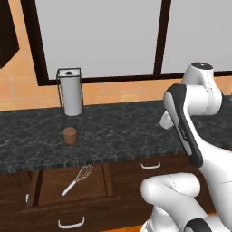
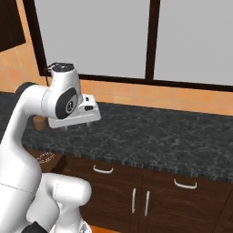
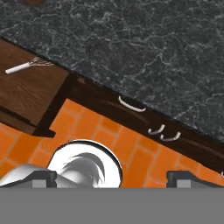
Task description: Pick the whisk from the drawer and place it on the counter.
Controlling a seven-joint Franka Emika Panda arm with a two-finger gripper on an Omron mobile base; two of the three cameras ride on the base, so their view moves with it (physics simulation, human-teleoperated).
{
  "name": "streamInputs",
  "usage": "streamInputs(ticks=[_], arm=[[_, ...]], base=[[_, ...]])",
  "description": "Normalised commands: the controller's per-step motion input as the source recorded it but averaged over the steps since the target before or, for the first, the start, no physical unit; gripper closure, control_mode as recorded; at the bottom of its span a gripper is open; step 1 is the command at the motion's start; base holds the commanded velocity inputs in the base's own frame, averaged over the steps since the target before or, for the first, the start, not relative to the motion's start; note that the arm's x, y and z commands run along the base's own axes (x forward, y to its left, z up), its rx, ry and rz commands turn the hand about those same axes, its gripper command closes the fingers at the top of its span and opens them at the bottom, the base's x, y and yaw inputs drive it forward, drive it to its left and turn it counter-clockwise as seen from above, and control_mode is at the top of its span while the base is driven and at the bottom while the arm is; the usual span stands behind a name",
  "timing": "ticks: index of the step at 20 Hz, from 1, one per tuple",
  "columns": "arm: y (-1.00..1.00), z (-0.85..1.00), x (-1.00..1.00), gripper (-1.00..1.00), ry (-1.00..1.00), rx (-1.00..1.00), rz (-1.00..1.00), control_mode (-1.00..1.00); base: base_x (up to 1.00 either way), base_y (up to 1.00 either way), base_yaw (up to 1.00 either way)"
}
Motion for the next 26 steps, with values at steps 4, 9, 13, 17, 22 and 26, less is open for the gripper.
streamInputs(ticks=[4,9,13,17,22,26], arm=[[0.00,0.00,0.00,-1.00,0.00,0.00,0.00,1.00],[0.30,0.00,-0.45,-1.00,0.00,-0.04,0.24,-1.00],[0.96,-0.15,-0.60,-1.00,0.00,-0.13,0.26,-1.00],[1.00,-0.55,-0.56,-1.00,0.00,-0.21,0.23,-1.00],[1.00,-0.75,-0.08,-1.00,0.09,-0.12,0.21,-1.00],[1.00,-0.73,0.02,-1.00,0.09,-0.06,0.25,-1.00]], base=[[-0.43,-0.16,0.51],[-0.24,0.15,0.19],[0.00,0.00,0.00],[0.00,0.00,0.00],[0.00,0.00,0.00],[0.00,0.00,0.00]])
